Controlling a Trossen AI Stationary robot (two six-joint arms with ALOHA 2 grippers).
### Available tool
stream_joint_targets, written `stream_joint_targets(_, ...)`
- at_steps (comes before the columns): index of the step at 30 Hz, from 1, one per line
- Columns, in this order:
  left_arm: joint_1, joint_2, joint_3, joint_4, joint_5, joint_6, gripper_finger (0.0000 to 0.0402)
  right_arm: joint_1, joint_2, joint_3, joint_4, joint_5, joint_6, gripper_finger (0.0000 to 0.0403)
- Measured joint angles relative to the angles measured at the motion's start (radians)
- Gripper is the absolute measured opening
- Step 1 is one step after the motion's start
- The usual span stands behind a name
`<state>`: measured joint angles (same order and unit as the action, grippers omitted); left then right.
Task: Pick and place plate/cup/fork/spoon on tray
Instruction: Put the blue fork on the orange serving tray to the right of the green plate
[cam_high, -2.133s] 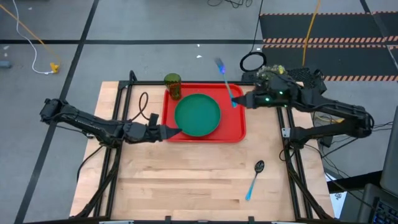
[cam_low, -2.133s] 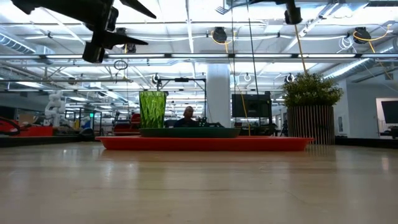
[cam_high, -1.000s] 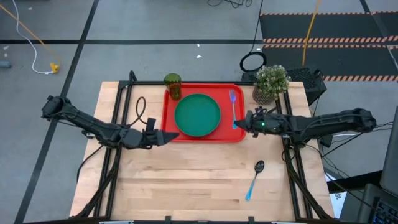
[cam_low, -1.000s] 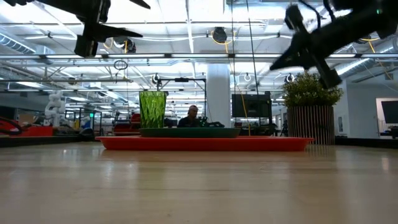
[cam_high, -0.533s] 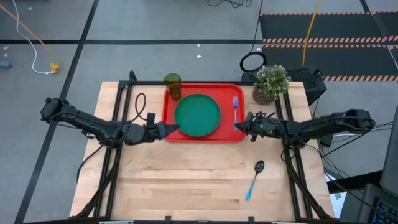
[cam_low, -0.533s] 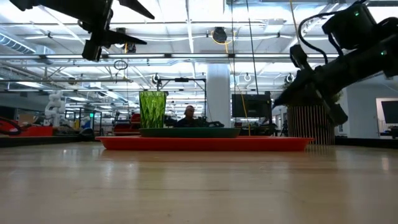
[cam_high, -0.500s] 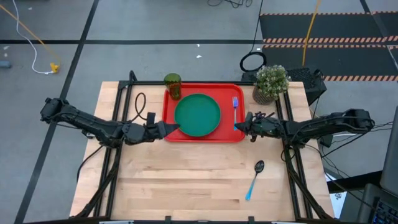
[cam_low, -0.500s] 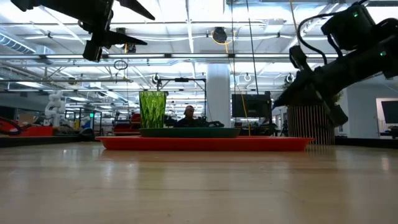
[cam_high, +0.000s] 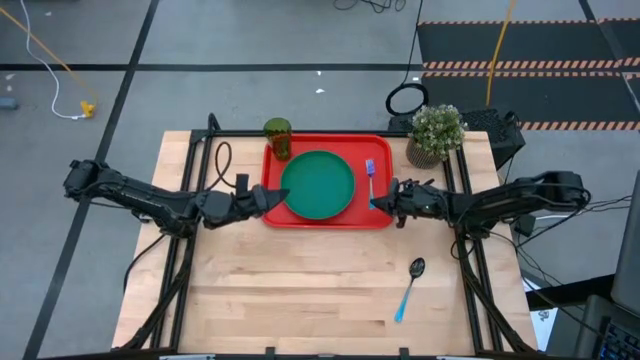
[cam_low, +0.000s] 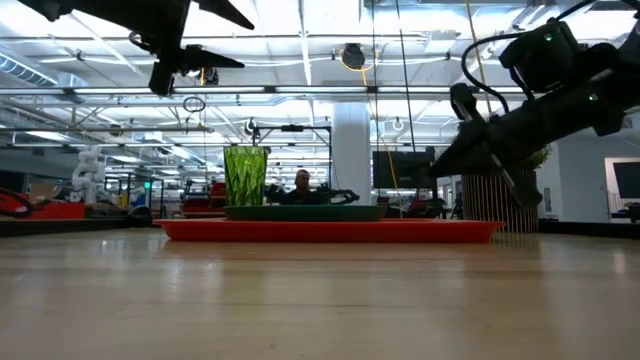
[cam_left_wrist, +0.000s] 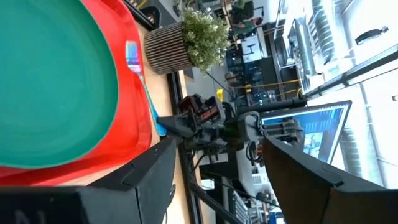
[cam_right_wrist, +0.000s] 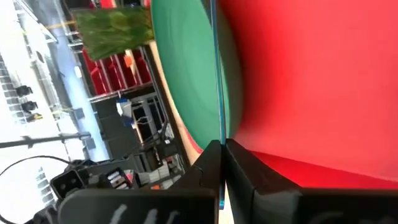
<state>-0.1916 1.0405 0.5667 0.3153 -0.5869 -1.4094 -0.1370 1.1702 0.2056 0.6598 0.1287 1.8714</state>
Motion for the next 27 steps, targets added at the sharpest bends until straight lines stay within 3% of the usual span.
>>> stream_joint_targets(6, 0.007, 0.0, 0.0, 0.005, 0.006, 0.001, 0.0241, -0.031, 0.072, 0.043, 0.006, -0.041, -0.014, 0.0)
stream_joint_targets(12, 0.007, 0.0, 0.0, 0.007, 0.01, 0.001, 0.0241, -0.086, 0.155, 0.044, 0.028, -0.158, -0.03, 0.0)
stream_joint_targets(27, 0.006, 0.0, 0.0, 0.027, 0.014, 0.042, 0.0241, -0.132, 0.222, 0.045, 0.065, -0.182, -0.033, 0.0)
